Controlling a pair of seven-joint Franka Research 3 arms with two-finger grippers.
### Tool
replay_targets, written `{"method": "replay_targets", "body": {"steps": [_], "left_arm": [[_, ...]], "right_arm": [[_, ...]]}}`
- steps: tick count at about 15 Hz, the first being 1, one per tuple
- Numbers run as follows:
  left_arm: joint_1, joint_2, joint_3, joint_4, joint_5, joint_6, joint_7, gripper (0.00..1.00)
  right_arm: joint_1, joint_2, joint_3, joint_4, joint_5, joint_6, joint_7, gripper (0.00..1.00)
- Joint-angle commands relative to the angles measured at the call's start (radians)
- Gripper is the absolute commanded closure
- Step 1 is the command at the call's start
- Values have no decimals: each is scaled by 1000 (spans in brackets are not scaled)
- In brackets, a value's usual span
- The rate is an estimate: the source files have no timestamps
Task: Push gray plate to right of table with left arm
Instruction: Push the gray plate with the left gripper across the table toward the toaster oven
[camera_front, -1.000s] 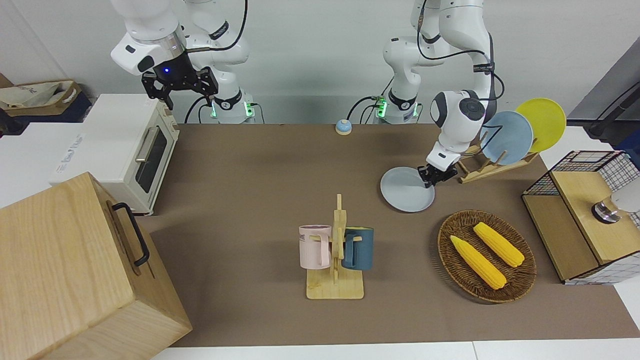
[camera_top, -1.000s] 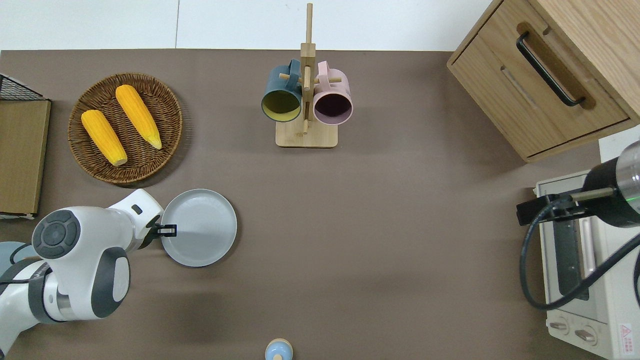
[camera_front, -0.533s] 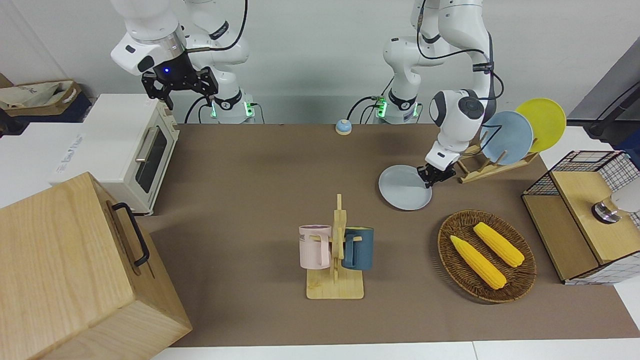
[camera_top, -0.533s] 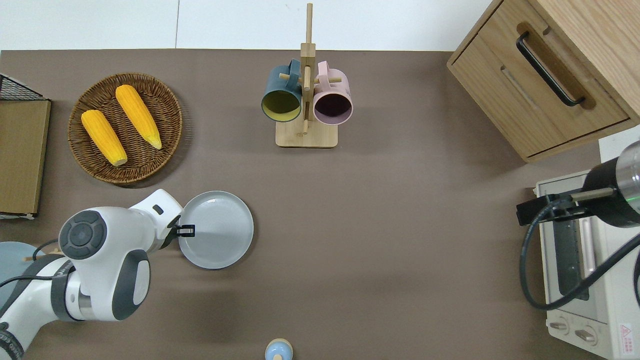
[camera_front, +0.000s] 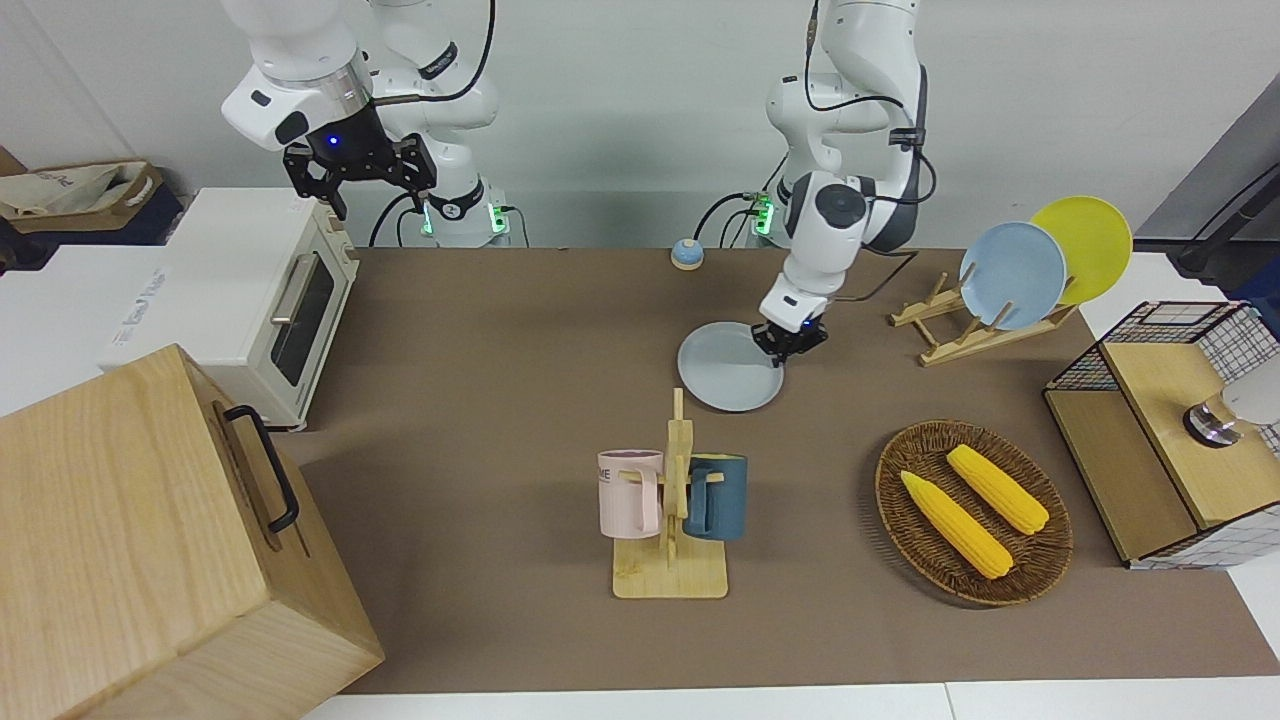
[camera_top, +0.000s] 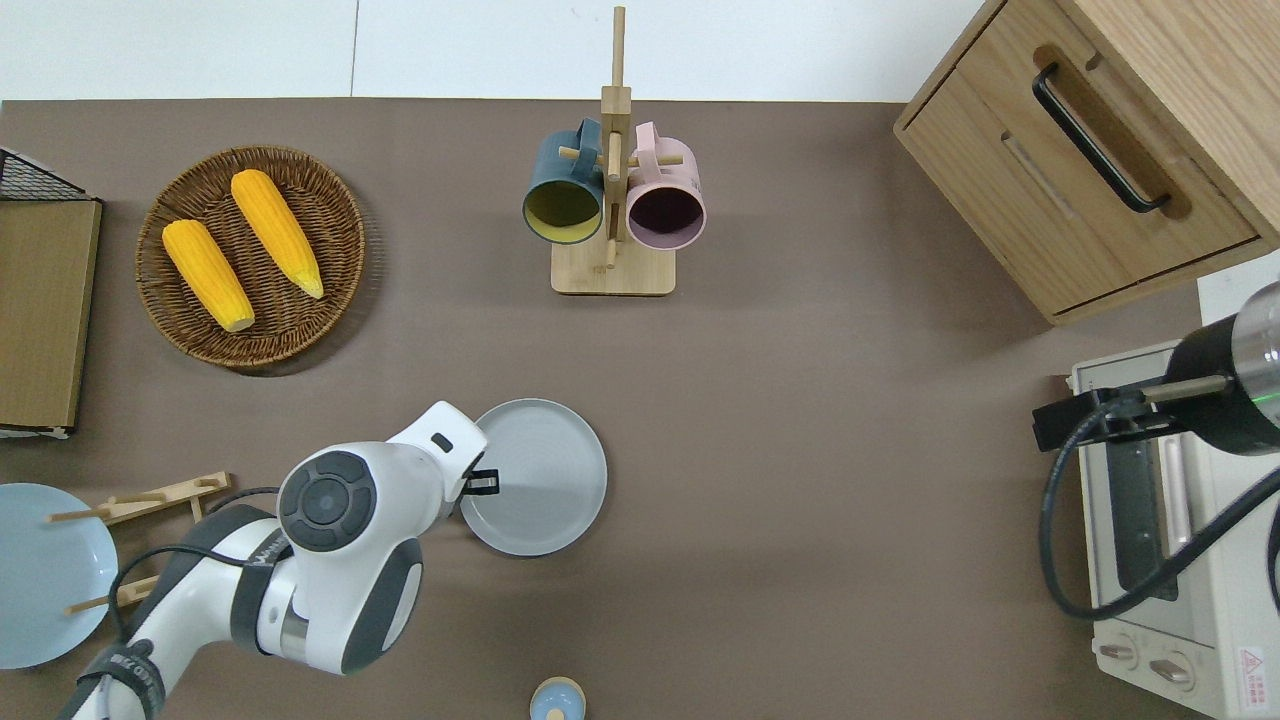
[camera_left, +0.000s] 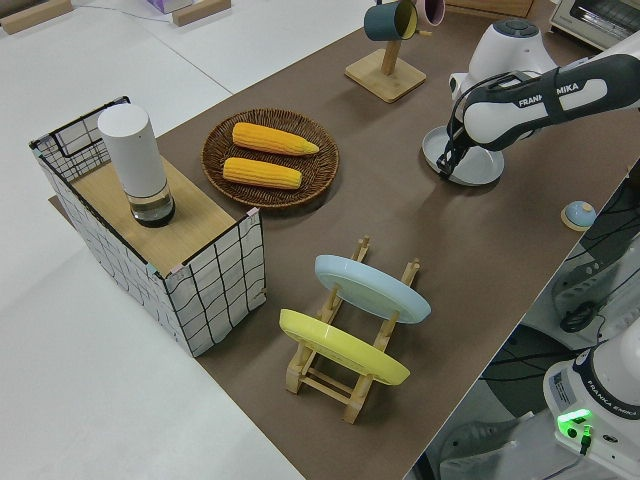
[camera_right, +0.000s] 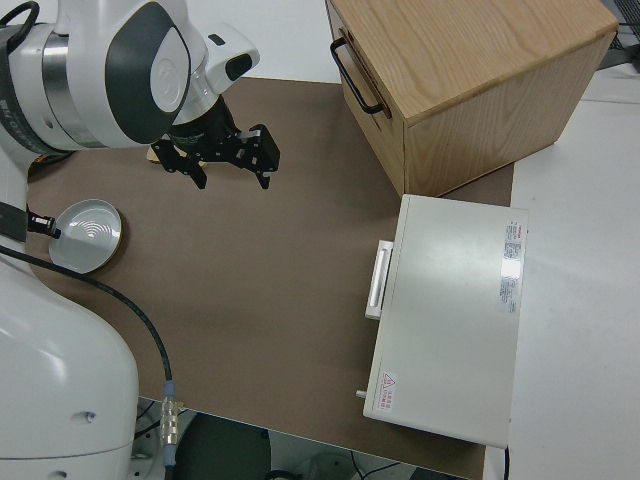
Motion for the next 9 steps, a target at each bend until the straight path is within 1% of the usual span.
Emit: {"method": "replay_targets", "body": {"steps": [1, 4, 6, 7, 9], "left_arm": [[-6, 13, -93, -9, -12, 6, -117, 1000], [-6, 53, -175, 15, -12, 15, -223, 1000], [-6, 84, -216, 44, -11, 15, -286, 1000], [-13, 96, -230, 55, -9, 15, -310, 1000], [-43, 105, -232, 81, -11, 15, -364, 1000]], "right_arm": [[-19, -2, 16, 9, 4, -16, 13, 17], [-19, -2, 16, 9, 4, -16, 13, 17], [-19, -2, 16, 9, 4, -16, 12, 17], [-20, -2, 16, 9, 4, -16, 13, 17], [-19, -2, 16, 9, 4, -16, 12, 17]]}}
